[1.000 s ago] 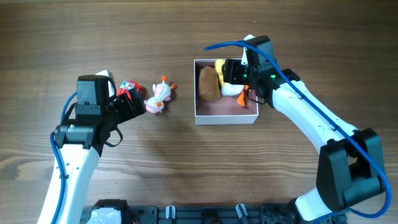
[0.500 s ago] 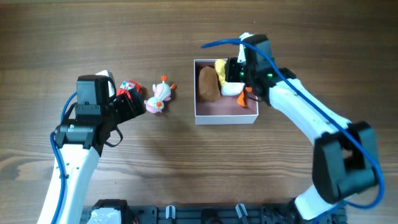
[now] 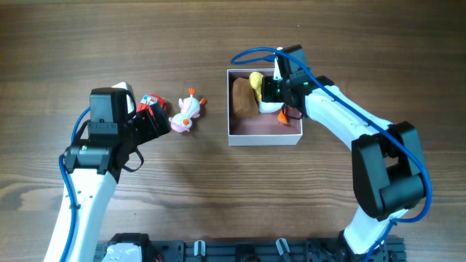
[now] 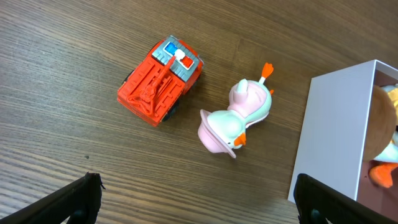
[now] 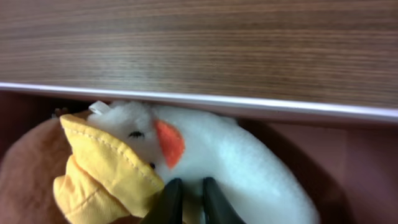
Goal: Pack container
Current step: 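Place the plush duck into the box beside the bear and release, then grasp the white-pink duck toy with the left gripper, then lower the duck toy into the box and open the left gripper, then grasp the red toy fire truck with the left gripper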
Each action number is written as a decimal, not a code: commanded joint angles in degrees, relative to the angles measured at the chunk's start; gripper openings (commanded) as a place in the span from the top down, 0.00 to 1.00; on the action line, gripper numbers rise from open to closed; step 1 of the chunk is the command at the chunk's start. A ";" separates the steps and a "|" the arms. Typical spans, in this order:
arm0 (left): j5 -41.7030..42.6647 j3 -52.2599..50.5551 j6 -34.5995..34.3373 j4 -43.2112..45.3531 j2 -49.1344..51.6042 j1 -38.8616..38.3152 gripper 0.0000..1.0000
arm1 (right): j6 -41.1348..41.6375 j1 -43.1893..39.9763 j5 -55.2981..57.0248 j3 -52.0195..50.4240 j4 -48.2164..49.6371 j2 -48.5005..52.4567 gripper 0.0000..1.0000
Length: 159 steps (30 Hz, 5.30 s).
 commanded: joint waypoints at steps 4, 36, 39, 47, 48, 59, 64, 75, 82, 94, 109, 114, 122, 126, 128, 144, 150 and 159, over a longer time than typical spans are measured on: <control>-0.33 1.03 0.68 0.11 0.17 -0.20 0.00 | 0.24 -0.15 12.52 -1.66 -5.05 4.24 0.89; -0.33 1.03 0.68 0.11 0.17 -0.20 0.00 | -2.27 0.92 -10.12 -1.64 6.69 0.00 0.54; -0.33 1.03 0.68 0.11 0.17 -0.20 0.00 | -3.21 0.87 -10.10 -1.64 6.34 -8.50 0.43; -0.33 1.03 0.68 0.11 0.17 -0.20 0.00 | 3.82 -5.92 -10.05 -1.64 -11.69 -28.17 0.31; -0.24 1.03 0.48 0.17 0.17 -0.20 0.00 | 6.73 -8.20 -9.90 -1.64 -14.36 -29.40 0.23; 6.93 5.51 8.35 -0.50 2.49 -0.24 0.08 | 11.80 -35.82 -7.93 -1.66 -32.37 -32.44 0.00; 5.62 20.59 15.98 -9.14 18.29 -0.57 0.07 | 11.80 -35.82 -7.91 -1.66 -32.37 -32.44 0.01; 2.49 22.01 24.76 -2.56 32.70 -5.09 0.09 | 11.80 -35.82 -7.93 -1.66 -32.33 -32.44 0.00; 1.62 22.01 24.72 -2.38 45.53 -10.84 0.25 | 11.80 -35.82 -7.93 -1.66 -32.33 -32.44 0.01; 2.08 31.65 20.04 -13.99 36.20 -12.28 0.88 | 11.82 -35.82 -7.93 -1.66 -32.33 -32.44 0.00; 1.25 37.59 45.86 3.58 43.69 -39.63 0.96 | 11.82 -35.82 -7.93 -1.66 -32.33 -32.44 0.01; 1.46 37.59 47.08 4.39 49.11 -39.69 0.96 | 11.82 -35.82 -7.93 -1.66 -32.33 -32.44 0.01; -3.37 37.62 46.58 1.46 47.82 -42.29 0.00 | 11.82 -35.82 -7.93 -1.66 -32.33 -32.44 0.00; -10.99 37.62 46.56 1.55 44.11 -42.84 0.00 | 11.82 -35.82 -7.93 -1.66 -32.33 -32.44 0.00; -15.21 37.62 42.29 2.23 41.35 -42.82 0.00 | 11.82 -35.82 -7.93 -1.66 -32.33 -32.44 0.00; -5.25 30.08 20.48 -21.35 35.23 -2.27 0.05 | 11.82 -35.82 -7.93 -1.66 -32.33 -32.44 0.01; 0.11 29.22 24.96 -19.82 43.69 2.91 0.10 | 11.80 -35.82 -7.93 -1.66 -32.33 -32.44 0.01; -3.98 29.16 28.61 -16.96 50.93 3.04 0.24 | 11.80 -35.82 -7.93 -1.66 -32.33 -32.44 0.00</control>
